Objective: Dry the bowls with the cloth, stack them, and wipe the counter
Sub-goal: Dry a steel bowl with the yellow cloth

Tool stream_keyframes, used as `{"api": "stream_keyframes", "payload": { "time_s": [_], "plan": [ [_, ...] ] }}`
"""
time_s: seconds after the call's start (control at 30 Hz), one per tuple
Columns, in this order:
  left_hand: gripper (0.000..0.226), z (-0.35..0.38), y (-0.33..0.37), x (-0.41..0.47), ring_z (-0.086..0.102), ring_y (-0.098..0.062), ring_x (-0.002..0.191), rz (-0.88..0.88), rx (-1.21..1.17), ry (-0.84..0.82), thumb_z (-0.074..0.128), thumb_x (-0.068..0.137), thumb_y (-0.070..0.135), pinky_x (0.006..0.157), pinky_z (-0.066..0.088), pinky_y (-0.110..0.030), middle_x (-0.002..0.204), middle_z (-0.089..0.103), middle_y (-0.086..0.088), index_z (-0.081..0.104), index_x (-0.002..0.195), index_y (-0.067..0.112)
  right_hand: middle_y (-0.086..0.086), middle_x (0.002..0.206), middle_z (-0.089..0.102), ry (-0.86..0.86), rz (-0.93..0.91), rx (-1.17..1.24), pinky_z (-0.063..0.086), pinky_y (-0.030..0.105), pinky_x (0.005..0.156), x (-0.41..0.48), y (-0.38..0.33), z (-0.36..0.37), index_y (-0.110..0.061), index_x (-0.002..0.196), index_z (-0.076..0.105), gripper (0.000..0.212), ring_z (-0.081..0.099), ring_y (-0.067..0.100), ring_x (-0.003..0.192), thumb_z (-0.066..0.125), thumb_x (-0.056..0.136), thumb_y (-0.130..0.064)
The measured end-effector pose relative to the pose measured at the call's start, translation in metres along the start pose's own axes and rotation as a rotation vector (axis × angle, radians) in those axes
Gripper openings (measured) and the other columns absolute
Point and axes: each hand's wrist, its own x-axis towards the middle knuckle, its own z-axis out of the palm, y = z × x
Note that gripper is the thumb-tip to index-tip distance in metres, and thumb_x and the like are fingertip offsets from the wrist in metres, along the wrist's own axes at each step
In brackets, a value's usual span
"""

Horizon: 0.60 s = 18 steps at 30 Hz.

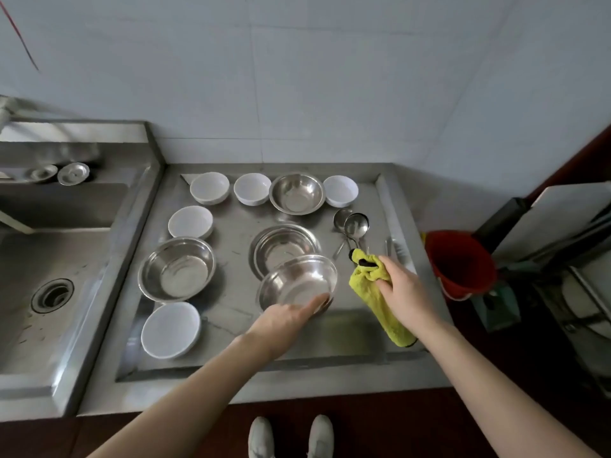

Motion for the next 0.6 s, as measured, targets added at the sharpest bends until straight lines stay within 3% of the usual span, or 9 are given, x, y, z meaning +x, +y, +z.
{"api": "stream_keyframes", "payload": {
  "time_s": [0.13,0.23,0.37,0.47,0.6],
  "plan": [
    [0.084,0.015,0.021,0.012,0.066,-0.030,0.094,0.054,0.084,-0.120,0.046,0.088,-0.008,0.071,0.052,-0.038,0.123,0.062,-0.007,0.011,0.154,0.030,-0.003,0.126,0.059,0.035,-0.001,-0.024,0.046,0.035,0.084,-0.003,0.020,-0.006,-0.025,0.134,0.046,0.042,0.057,0.022,0.108,0.053,0.093,-0.018],
    [0.090,0.036,0.031,0.026,0.065,-0.030,0.098,0.139,0.178,-0.176,0.052,0.086,-0.007,0.072,0.053,-0.038,0.131,0.057,-0.004,0.005,0.154,0.028,0.002,0.129,0.058,0.051,0.024,-0.029,0.046,0.036,0.087,-0.001,0.036,-0.007,-0.019,0.138,0.045,0.046,0.055,0.025,0.113,0.055,0.093,-0.016],
    [0.090,0.054,0.046,0.041,0.063,-0.027,0.090,0.218,0.269,-0.194,0.053,0.088,-0.003,0.066,0.049,-0.036,0.112,0.058,-0.005,-0.001,0.154,0.027,0.001,0.128,0.058,0.036,0.033,-0.041,0.047,0.037,0.085,-0.002,0.052,-0.005,-0.019,0.138,0.045,0.045,0.055,0.025,0.111,0.054,0.093,-0.016],
    [0.088,0.066,0.051,0.054,0.064,-0.027,0.092,0.212,0.289,-0.192,0.053,0.089,-0.001,0.063,0.042,-0.035,0.111,0.060,-0.005,-0.001,0.154,0.026,0.001,0.120,0.060,0.027,0.036,-0.019,0.050,0.041,0.081,-0.004,0.063,-0.002,-0.020,0.134,0.047,0.043,0.057,0.025,0.104,0.054,0.092,-0.017],
    [0.085,0.079,0.056,0.066,0.062,-0.029,0.097,0.208,0.306,-0.203,0.054,0.088,-0.001,0.066,0.042,-0.035,0.111,0.062,-0.005,0.007,0.153,0.027,0.000,0.117,0.061,-0.002,0.037,-0.011,0.049,0.036,0.078,-0.007,0.075,0.000,-0.019,0.134,0.048,0.042,0.058,0.023,0.101,0.055,0.093,-0.017]
  ]
}}
